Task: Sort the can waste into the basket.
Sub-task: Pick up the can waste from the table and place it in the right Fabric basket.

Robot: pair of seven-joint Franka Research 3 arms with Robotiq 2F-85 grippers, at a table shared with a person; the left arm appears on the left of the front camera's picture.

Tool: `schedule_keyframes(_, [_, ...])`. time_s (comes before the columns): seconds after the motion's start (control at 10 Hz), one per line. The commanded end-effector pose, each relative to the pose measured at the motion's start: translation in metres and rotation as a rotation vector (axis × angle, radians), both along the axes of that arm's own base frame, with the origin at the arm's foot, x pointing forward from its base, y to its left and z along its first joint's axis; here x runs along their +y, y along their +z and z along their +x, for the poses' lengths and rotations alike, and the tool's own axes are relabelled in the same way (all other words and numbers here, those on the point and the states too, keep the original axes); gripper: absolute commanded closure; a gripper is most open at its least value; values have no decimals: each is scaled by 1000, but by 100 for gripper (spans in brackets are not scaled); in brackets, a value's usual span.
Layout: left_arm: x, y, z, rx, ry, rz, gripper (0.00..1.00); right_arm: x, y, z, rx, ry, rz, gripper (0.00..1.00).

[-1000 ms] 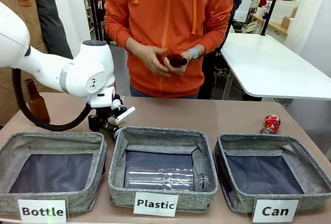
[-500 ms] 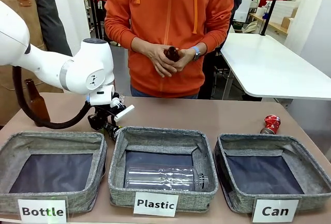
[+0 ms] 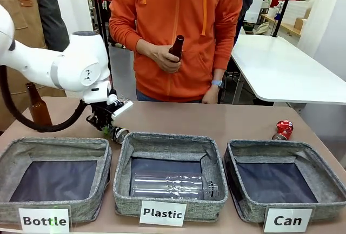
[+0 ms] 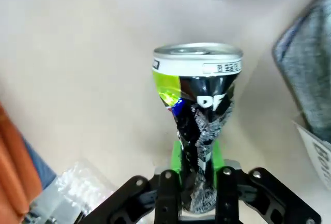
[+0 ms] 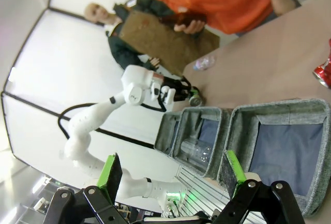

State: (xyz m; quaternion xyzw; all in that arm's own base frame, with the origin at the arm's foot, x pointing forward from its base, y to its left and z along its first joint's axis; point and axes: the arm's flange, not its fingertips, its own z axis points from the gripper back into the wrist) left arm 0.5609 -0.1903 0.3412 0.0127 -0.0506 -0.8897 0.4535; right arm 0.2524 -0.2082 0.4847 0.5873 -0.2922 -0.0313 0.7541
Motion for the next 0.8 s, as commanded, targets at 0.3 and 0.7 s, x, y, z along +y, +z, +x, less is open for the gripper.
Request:
schedule_keyframes(0.3, [126, 87, -66, 9, 202, -440, 100, -2, 4, 3, -37, -1, 11, 0])
schedule_keyframes(0.7, [260, 167, -184, 19, 294, -580, 100, -2, 4, 3, -37, -1, 11, 0])
